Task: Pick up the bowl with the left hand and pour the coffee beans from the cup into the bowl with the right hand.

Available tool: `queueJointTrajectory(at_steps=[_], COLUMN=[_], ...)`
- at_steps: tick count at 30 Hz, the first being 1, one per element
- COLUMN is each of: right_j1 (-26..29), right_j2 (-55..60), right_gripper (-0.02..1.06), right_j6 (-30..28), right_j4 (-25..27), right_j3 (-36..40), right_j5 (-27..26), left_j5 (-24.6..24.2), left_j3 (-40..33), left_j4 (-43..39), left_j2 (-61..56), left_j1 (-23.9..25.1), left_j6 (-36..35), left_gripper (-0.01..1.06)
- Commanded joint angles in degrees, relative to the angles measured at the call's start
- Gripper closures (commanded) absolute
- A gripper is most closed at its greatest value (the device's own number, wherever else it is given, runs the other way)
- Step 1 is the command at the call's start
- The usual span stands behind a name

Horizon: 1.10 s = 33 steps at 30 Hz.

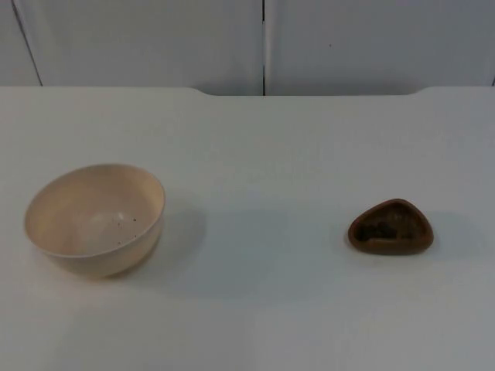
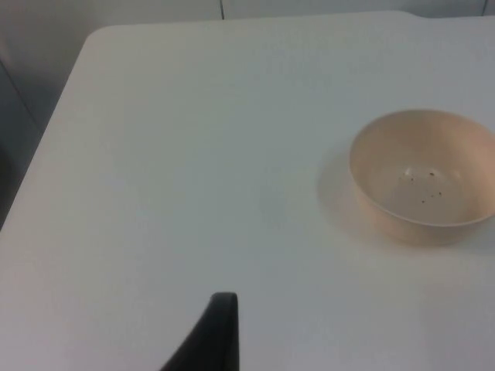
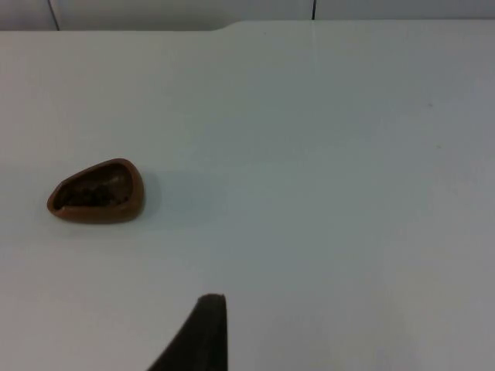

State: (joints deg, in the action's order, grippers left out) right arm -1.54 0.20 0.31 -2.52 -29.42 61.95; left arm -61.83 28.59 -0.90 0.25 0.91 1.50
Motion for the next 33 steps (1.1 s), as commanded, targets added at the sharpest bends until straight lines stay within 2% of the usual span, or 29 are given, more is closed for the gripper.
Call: queueJointTrajectory(at_steps=[1, 22, 27, 33], right_j1=[0.2, 0.2, 0.2, 0.2], right_j2=[-0.2, -0.2, -0.2, -0.2], right_gripper=[-0.01, -0.01, -0.01, -0.01], right_j6=[0.1, 0.1, 0.1, 0.1], right_j4=[-0.2, -0.2, -0.2, -0.2], right_j3=[-0.11, -0.11, -0.11, -0.11], right_j5=[-0.21, -0.21, -0.11, -0.11], left_j5=[0.23, 0.23, 0.46, 3.89], left_j3=[-0.22, -0.22, -0.11, 1.73], left_j4=[0.15, 0.04, 0.04, 0.9], left_j2=[-0.25, -0.25, 2.67, 5.64], left_j1=[-0.26, -0.26, -0.26, -0.26], left_j6=[-0.33, -0.45, -0.45, -0.45], left_gripper=[0.0, 0.0, 0.0, 0.0])
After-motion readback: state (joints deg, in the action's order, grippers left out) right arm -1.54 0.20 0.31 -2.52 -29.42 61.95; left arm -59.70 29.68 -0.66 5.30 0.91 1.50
